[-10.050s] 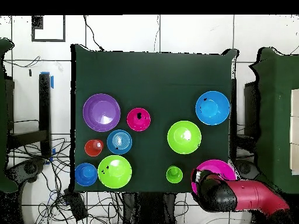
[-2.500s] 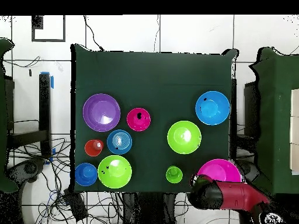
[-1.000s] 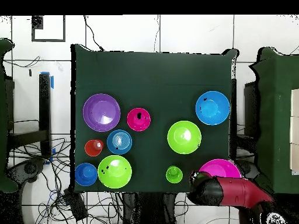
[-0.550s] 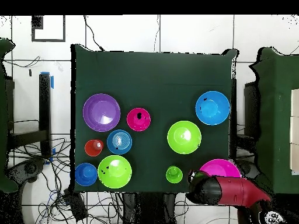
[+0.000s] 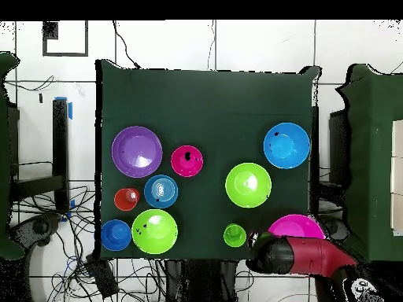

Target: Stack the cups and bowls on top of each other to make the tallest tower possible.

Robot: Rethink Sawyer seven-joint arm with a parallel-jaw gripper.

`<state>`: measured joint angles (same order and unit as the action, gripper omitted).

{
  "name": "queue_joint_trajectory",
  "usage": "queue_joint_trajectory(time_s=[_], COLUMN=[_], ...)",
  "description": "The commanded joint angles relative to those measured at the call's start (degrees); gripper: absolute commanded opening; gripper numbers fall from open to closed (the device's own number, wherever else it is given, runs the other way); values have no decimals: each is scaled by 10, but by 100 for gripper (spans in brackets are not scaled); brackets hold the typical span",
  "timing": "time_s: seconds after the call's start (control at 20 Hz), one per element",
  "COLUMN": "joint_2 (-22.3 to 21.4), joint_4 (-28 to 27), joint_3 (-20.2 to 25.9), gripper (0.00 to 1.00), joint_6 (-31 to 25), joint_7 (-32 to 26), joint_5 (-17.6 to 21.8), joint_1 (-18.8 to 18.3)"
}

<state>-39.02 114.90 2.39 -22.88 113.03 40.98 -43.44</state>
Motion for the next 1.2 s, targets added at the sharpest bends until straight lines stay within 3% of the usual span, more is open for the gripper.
queue_joint_trajectory(time_s=[0.05,0.6,1.2], joint_2=[67,104,27], joint_4=[-13,-34,-2], joint_3=[54,49,50], gripper=[100,100,100], joint_6=[49,77,13], joint_7=[28,32,1], joint_5=[-2,6,-12], joint_1=[22,23,17])
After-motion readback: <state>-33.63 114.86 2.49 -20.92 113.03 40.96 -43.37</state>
